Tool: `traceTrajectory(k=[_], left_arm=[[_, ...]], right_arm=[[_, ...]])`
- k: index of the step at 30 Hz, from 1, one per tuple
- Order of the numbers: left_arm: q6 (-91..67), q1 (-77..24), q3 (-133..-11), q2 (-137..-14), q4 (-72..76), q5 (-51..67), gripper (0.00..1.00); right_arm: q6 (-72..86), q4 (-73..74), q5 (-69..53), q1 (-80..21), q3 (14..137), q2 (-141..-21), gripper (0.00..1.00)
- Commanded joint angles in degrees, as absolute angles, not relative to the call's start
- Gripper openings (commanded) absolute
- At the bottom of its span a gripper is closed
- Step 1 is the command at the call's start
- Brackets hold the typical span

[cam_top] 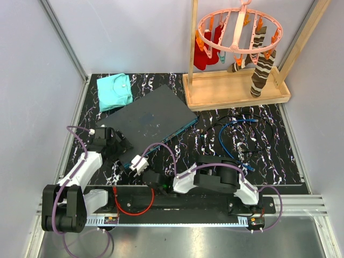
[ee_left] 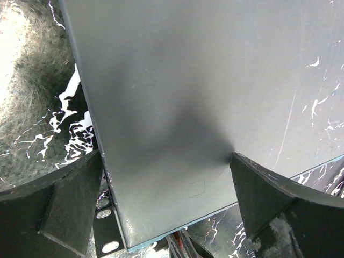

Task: Insert the plug into the switch port
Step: Insert the connector into the switch port.

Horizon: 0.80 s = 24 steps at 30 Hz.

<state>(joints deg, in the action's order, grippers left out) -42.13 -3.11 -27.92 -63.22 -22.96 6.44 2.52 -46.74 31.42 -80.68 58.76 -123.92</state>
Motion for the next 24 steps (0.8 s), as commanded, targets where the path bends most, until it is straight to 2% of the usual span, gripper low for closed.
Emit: traceTrajectory(k=[1,10,24], left_arm=[[-42.36,-11.86,-23.38,-68.64,-22.94,28.21,0.87],[-42.45,-12.66,-23.20,-68.47,-22.94,28.48,0.86],[-42.80,-13.80,-22.85,-67.76,-22.85,29.79,0.84]], right_arm=[[1.84,-54.23,36.21,-75.94,64.95,-121.29,0.00],[2.72,-56.16,35.78,-74.53,65.30,-118.74,0.00],[2.64,-56.42,33.84,-73.30,69.26,-125.07,0.00]])
